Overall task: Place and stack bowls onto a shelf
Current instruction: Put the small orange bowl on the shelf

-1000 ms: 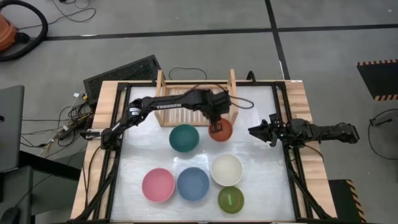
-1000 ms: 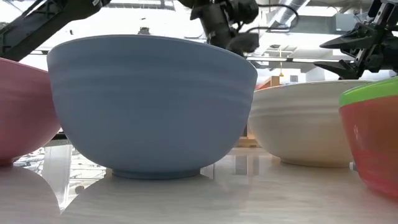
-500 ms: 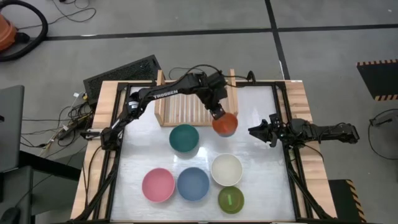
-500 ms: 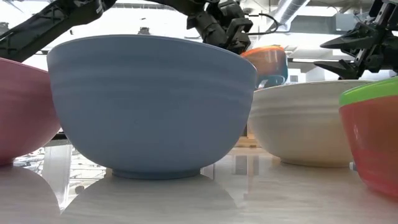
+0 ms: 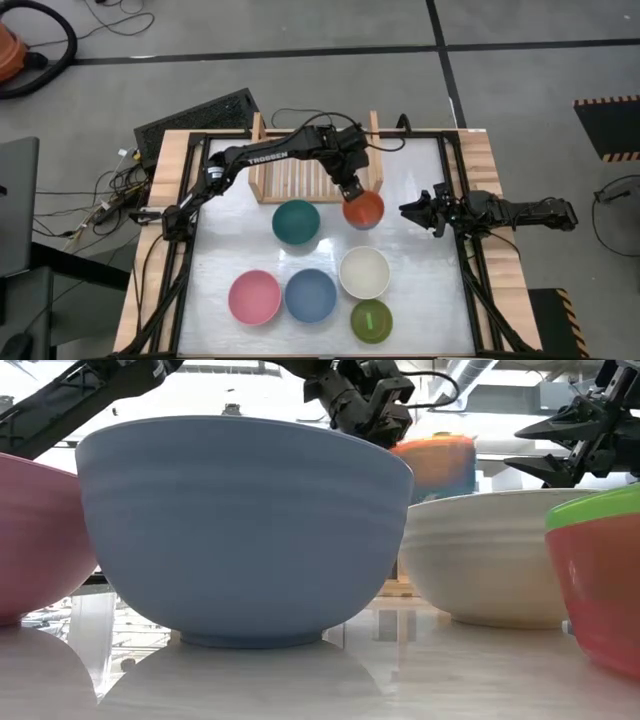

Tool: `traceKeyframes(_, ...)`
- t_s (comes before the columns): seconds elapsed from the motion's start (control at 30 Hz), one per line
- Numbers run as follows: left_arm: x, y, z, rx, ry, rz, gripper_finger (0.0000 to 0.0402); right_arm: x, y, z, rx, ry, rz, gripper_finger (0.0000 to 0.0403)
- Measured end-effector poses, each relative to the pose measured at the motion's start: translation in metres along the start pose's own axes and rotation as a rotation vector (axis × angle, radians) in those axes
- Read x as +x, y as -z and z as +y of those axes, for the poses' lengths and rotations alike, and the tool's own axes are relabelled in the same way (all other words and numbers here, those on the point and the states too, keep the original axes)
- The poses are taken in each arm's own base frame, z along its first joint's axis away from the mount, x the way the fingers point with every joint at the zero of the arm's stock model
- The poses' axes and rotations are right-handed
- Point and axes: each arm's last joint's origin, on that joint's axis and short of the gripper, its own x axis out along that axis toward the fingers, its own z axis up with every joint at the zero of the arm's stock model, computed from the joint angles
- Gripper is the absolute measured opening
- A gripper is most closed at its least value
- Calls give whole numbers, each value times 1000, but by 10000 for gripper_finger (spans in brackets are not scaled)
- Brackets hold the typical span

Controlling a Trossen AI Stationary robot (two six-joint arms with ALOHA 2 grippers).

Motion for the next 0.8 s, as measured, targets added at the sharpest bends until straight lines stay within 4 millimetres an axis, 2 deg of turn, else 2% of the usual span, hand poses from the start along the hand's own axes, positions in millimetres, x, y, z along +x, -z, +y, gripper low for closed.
traceKeyframes(0.2,3,2,5,-78,30,17,0,0,0,0,0,0,0,189)
traceKeyframes(0.33,-4,1,-1,-20,-41,-12,0,0,0,0,0,2,-2,189)
traceKeyframes(0.6,-1,-2,-8,-29,63,-35,0,0,-3,1,-40,5,-47,189)
traceKeyframes(0.8,-3,-2,-2,-51,-8,-36,0,0,-2,1,-42,10,-39,189)
